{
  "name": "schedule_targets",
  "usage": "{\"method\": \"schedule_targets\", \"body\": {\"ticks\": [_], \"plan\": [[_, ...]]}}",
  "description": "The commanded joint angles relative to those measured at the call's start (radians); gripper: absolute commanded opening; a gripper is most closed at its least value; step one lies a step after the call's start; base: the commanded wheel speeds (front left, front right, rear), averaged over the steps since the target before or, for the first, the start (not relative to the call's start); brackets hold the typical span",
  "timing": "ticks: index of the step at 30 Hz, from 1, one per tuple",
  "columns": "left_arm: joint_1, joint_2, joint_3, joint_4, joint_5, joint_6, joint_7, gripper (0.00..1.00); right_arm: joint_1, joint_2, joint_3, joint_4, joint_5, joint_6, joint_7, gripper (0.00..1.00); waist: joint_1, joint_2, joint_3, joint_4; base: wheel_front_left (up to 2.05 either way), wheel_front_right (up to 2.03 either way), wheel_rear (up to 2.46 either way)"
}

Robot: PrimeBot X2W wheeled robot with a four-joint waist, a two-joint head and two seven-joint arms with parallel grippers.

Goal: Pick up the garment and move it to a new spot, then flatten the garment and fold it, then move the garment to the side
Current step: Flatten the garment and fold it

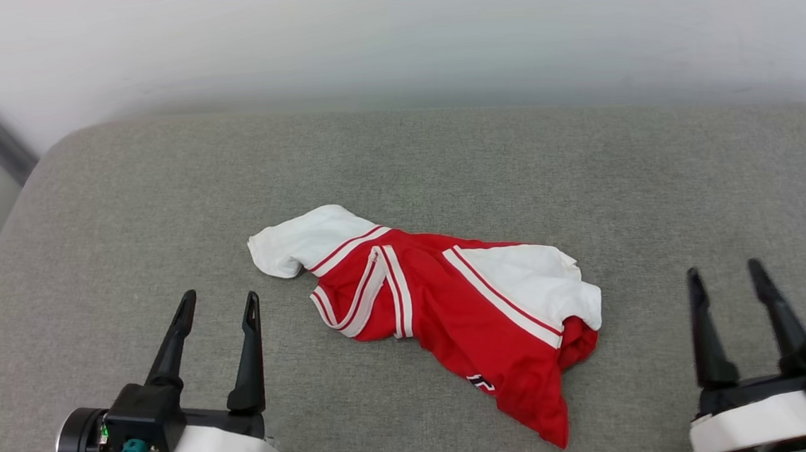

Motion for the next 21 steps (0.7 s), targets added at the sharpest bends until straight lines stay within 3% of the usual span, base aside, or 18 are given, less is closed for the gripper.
{"method": "schedule_targets", "body": {"ticks": [1, 5, 14, 18, 21], "plan": [[0.017, -0.016, 0.014, -0.004, 0.018, -0.015, -0.002, 1.00, 0.008, 0.001, 0.022, 0.013, -0.005, -0.001, 0.004, 1.00, 0.0002, -0.0001, 0.001, 0.010, 0.00, 0.00, 0.00], [0.026, -0.049, 0.028, 0.010, 0.055, -0.058, -0.002, 1.00, -0.037, -0.028, 0.077, 0.000, 0.029, -0.001, 0.155, 1.00, 0.0002, -0.0001, 0.008, 0.027, 0.00, 0.00, 0.00], [-0.005, -0.116, 0.061, 0.050, 0.108, -0.129, -0.003, 1.00, -0.258, -0.297, 0.321, -0.096, 0.294, -0.001, 0.902, 1.00, 0.0002, -0.0001, 0.057, 0.071, 0.00, 0.00, 0.00], [-0.030, -0.151, 0.057, 0.069, 0.132, -0.165, -0.003, 1.00, -0.383, -0.348, 0.388, -0.092, 0.402, -0.001, 1.192, 1.00, 0.0002, -0.0001, 0.088, 0.115, 0.00, 0.00, 0.00], [-0.046, -0.176, 0.062, 0.081, 0.145, -0.184, -0.003, 1.00, -0.458, -0.361, 0.441, -0.068, 0.433, -0.001, 1.320, 1.00, 0.0002, -0.0001, 0.106, 0.152, 0.00, 0.00, 0.00]]}}
